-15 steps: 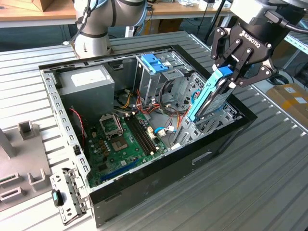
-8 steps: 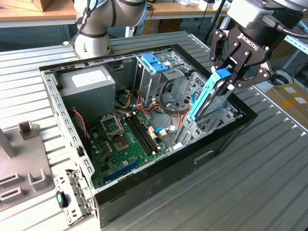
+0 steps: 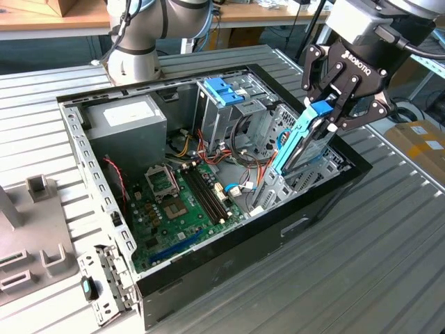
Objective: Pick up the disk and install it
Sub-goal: 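Insert the disk into the insertion slot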
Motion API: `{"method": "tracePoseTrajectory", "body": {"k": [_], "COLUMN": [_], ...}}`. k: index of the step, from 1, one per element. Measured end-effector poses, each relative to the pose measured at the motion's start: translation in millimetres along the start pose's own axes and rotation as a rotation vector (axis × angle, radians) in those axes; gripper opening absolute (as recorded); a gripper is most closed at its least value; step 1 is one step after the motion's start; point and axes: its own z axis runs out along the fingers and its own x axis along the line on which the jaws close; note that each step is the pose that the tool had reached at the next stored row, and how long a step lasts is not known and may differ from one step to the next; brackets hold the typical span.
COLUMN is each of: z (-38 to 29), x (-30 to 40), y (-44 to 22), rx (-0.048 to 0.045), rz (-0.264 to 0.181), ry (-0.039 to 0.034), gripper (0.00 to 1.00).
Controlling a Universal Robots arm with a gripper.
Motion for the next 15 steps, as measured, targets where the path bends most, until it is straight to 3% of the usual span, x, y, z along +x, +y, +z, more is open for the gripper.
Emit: {"method": "tracePoseTrajectory", "body": {"k": [4,6,8,15], "z": [0.2,0.2,0.3,1.0], "x": [0.0,0.0,0.0,0.0], "y": [0.0,0.0,0.0,-0.1], "rx": [-0.0003,-0.0130,-0.0170,-0.0171], "rz": [0.000,0.001,0.001,0.001], "ry": [-0.0003,-0.0006,-0.0007,-0.0010], "gripper": [0.37,0.37,0.37,0.37]}}
